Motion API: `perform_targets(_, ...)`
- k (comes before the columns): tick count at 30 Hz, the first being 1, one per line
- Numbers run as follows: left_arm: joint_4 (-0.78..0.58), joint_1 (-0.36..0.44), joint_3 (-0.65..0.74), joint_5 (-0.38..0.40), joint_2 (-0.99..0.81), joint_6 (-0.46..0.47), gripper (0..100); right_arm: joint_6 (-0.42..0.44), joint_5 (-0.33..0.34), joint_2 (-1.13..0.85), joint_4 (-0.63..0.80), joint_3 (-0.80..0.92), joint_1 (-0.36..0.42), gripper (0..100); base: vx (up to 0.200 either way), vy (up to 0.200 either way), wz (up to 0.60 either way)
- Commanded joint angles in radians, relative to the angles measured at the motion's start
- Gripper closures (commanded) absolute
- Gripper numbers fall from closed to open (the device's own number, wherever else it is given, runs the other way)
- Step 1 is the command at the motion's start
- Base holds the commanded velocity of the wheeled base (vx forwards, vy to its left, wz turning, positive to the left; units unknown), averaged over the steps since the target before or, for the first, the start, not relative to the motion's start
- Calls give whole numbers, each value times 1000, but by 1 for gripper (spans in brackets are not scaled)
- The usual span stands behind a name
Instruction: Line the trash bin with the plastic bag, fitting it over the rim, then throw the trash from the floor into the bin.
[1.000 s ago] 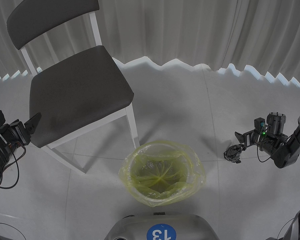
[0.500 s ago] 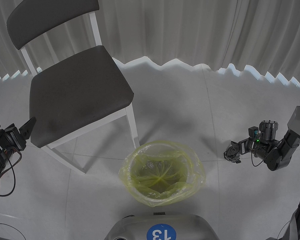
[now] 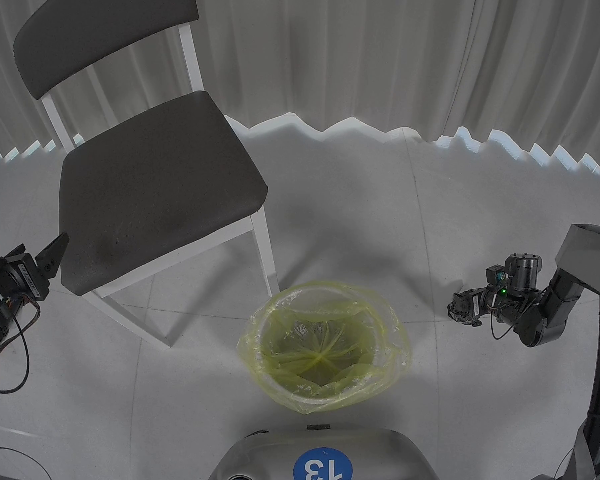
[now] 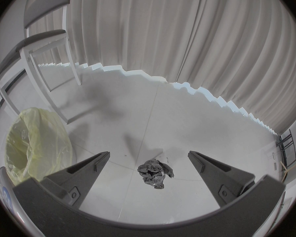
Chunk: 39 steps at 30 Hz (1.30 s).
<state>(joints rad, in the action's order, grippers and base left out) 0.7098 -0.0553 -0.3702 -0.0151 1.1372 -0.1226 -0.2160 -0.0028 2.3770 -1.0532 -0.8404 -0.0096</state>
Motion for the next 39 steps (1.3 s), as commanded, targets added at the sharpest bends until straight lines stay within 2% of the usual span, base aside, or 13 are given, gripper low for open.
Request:
perform_targets(1,2,-15,-1,1,9,1,0,7,0,96,-19,-46,-6,0,0,0,0)
perform_targets(20,2,-41,7,4,-7,27,0,10,-5,238,-60,-166,-50,0,0,0,0)
perform_targets(32,2,-40,2,6,9,27,0,38,-17,251,-53,-203,-55,0,0,0,0)
perform_targets(33,2,-40,1,6,10,27,0,38,-17,249,-50,-203,-55,100,0,0,0)
perform_targets(39,4,-40,-1,6,10,26,0,38,-17,249,-42,-201,-55,100,0,0,0)
